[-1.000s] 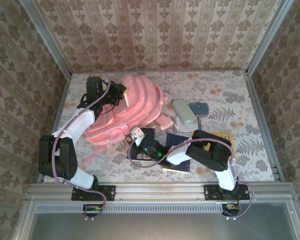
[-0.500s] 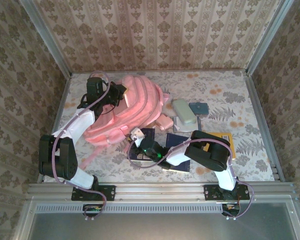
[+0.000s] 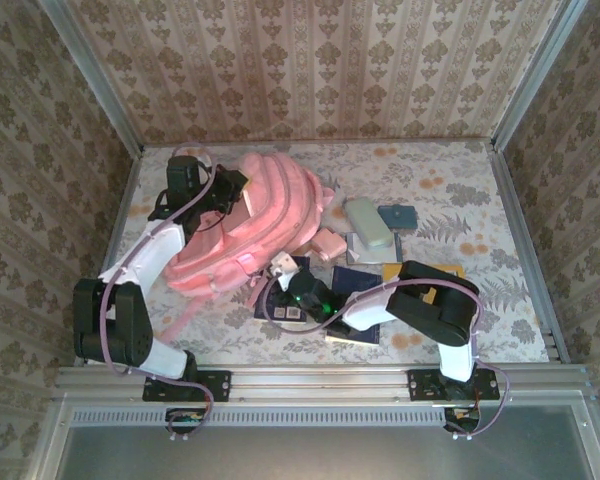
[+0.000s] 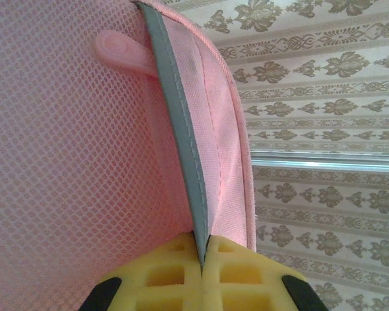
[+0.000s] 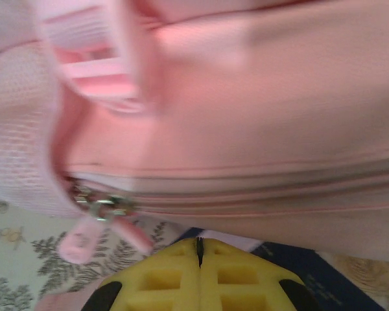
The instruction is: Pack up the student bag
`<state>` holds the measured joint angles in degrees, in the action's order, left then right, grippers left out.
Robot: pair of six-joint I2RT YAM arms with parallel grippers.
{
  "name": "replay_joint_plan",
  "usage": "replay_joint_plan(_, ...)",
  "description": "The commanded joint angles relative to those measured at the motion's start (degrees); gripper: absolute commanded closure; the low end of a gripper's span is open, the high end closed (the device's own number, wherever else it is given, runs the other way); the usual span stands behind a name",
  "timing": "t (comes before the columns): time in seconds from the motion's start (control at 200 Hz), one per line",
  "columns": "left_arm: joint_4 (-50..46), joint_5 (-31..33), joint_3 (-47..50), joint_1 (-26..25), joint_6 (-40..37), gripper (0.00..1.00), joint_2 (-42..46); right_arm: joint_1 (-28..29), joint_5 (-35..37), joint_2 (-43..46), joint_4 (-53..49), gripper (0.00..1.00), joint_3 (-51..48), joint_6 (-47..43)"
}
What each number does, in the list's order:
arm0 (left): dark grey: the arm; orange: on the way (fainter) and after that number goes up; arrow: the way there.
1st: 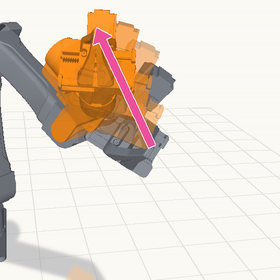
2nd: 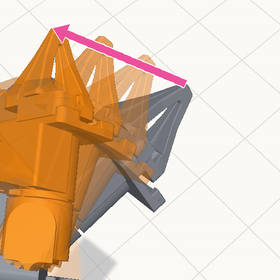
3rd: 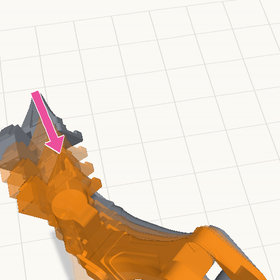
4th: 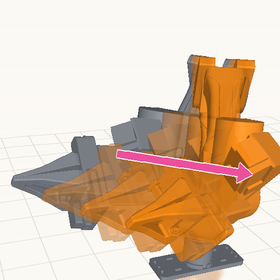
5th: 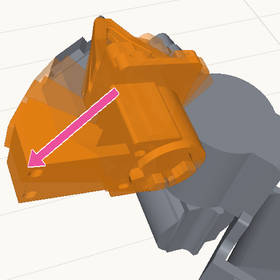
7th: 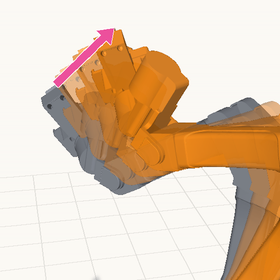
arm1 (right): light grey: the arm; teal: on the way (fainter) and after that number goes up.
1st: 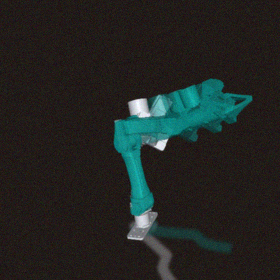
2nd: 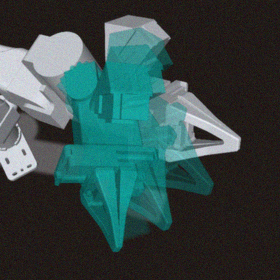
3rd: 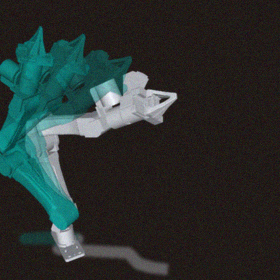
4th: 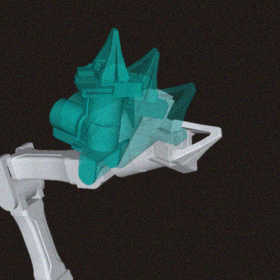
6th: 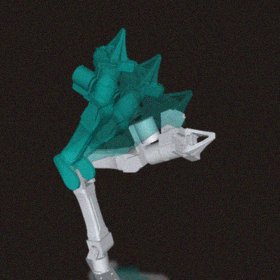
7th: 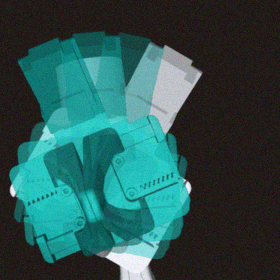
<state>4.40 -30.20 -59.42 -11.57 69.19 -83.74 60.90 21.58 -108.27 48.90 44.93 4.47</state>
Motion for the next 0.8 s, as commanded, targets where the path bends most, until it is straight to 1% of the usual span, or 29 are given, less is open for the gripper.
replay_joint_plan(0.0, 0.4, -1.6, -1.2, 0.5, -4.4, 1.0, 3.0, -1.1, 0.9, 2.9, -2.6, 1.0, -1.1, -0.5)
replay_joint_plan(0.105, -0.3, -1.7, -1.4, 0.5, -5.6, 1.0, 3.1, -1.4, -0.6, 3.7, -3.9, 1.0, -1.3, -0.5)
replay_joint_plan(0.17, 0.2, -1.7, -0.9, 0.5, -5.4, 1.0, 3.0, -1.5, -4.1, 3.8, -5.7, 1.0, -0.7, -0.7)
replay_joint_plan(0.255, 1.3, -1.5, -0.6, 0.5, -4.5, 1.0, 2.7, -1.0, -6.6, 3.4, -7.7, 1.0, 0.4, -0.4)
replay_joint_plan(0.395, 5.0, -0.1, 0.5, 0.3, 0.2, 1.0, 2.5, 0.4, -4.8, 1.7, -5.0, 0.86, 0.2, 0.8)
replay_joint_plan(0.45, 5.4, 0.9, 0.7, 0.2, 1.9, 1.0, 2.8, 0.7, -3.8, 1.0, -3.7, 0.78, -0.1, 1.3)
replay_joint_plan(0.54, 6.2, 3.0, 1.3, -0.4, 3.8, 1.0, 3.5, 1.7, -1.3, -0.1, 0.1, 0.61, -1.0, 1.4)
replay_joint_plan(0.565, 6.2, 3.6, 1.2, -0.5, 4.1, 1.0, 3.7, 2.0, -0.7, -0.5, 1.5, 0.58, -1.4, 1.2)
replay_joint_plan(0.665, 6.2, 5.3, 1.3, -1.1, 5.1, 1.0, 4.2, 2.8, 2.1, -2.0, 5.4, 0.5, -2.2, 0.3)
replay_joint_plan(0.795, 6.4, 6.7, 1.4, -1.5, 6.2, 1.0, 4.3, 3.1, 2.4, -3.2, 7.0, 0.47, -1.8, -0.3)
